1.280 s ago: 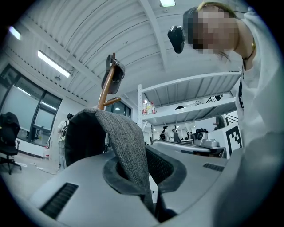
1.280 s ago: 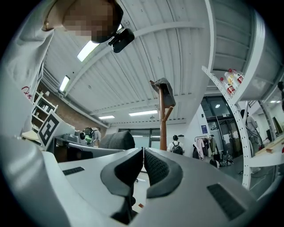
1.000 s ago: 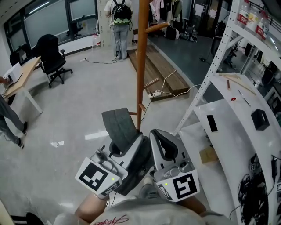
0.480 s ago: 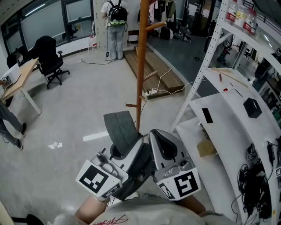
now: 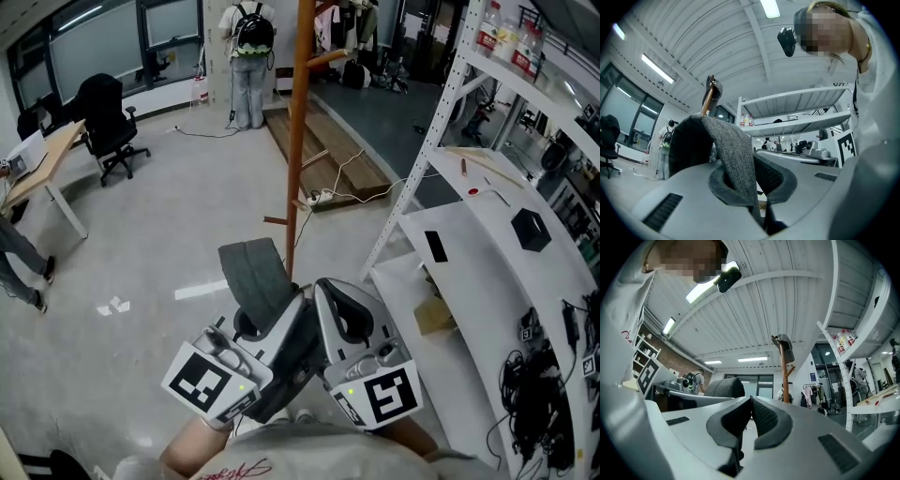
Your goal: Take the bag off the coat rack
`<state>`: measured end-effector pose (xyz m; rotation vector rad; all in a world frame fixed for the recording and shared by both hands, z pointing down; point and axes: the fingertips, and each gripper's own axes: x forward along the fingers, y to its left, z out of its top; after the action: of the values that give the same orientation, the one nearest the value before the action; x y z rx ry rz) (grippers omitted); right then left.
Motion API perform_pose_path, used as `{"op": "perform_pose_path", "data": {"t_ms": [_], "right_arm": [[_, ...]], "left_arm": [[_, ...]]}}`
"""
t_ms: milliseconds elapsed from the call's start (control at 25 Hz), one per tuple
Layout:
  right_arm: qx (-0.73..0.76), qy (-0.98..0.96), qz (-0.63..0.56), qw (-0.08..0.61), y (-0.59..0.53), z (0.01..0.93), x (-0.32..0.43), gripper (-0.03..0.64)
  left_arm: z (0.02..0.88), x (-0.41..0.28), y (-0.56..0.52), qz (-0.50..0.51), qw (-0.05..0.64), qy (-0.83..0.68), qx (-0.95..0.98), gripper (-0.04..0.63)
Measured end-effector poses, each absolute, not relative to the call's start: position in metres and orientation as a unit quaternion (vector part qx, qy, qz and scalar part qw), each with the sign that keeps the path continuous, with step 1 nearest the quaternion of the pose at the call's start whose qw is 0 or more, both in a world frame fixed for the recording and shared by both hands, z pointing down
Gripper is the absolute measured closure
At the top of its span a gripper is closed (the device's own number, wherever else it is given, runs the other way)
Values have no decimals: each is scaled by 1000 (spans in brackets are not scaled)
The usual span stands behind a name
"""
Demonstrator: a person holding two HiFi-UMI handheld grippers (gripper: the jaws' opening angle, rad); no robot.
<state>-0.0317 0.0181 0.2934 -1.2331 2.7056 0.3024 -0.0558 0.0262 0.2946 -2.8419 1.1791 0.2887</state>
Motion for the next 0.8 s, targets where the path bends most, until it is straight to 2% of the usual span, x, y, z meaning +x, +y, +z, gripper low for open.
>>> {"op": "perform_pose_path", "data": {"t_ms": [800], "right_arm": [[-397, 907, 119, 74, 27, 290, -32, 598]], "left_arm": [[289, -61, 30, 93, 23, 402, -911, 560]]}}
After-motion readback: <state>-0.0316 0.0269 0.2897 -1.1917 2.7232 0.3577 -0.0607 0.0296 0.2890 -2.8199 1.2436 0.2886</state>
